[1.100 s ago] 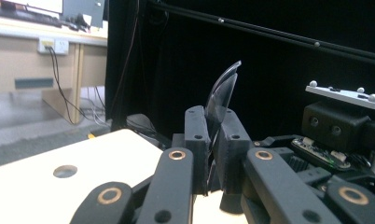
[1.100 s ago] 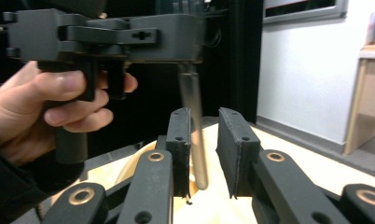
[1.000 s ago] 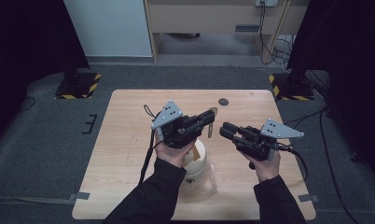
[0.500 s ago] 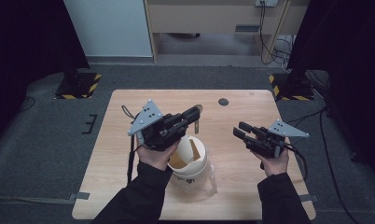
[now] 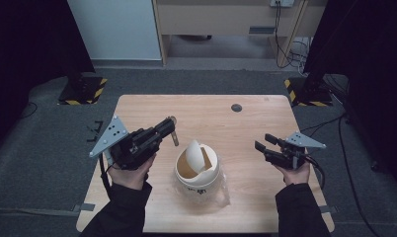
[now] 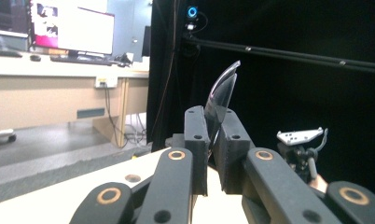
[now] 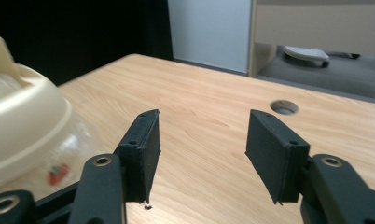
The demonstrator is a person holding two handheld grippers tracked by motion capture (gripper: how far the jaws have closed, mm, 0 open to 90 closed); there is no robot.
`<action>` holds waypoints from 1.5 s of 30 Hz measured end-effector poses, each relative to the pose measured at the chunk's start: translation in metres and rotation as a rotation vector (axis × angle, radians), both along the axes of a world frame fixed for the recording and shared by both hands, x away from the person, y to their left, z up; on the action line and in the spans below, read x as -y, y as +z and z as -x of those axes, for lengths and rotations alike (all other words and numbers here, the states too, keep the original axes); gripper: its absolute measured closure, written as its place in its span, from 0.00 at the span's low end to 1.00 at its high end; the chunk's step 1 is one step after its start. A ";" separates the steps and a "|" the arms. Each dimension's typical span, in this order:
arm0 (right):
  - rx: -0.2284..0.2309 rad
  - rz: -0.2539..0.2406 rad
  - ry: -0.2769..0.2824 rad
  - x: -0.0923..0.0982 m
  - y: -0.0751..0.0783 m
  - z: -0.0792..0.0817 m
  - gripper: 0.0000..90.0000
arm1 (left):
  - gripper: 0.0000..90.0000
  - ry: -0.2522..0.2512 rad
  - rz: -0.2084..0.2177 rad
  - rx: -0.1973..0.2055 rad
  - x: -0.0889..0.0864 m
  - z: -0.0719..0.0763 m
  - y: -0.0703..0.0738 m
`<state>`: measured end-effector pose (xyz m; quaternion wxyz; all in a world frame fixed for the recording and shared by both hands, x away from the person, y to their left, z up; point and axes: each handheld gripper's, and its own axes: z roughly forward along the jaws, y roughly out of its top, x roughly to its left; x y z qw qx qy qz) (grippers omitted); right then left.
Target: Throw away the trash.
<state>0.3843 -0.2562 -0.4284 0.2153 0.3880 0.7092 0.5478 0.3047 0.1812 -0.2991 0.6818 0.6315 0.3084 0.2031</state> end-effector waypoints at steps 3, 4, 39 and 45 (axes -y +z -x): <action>-0.014 0.011 -0.020 0.004 -0.004 -0.001 0.46 | 0.93 0.008 -0.014 -0.026 -0.004 0.001 -0.013; -0.018 0.014 -0.027 0.005 -0.005 -0.001 0.46 | 0.93 0.010 -0.017 -0.037 -0.005 0.000 -0.017; -0.046 0.060 -0.075 0.016 -0.018 -0.005 0.38 | 0.71 0.024 -0.079 -0.205 -0.016 -0.009 -0.101; -0.060 0.082 -0.086 0.018 -0.022 -0.006 0.36 | 0.61 0.102 -0.139 -0.218 -0.043 -0.007 -0.109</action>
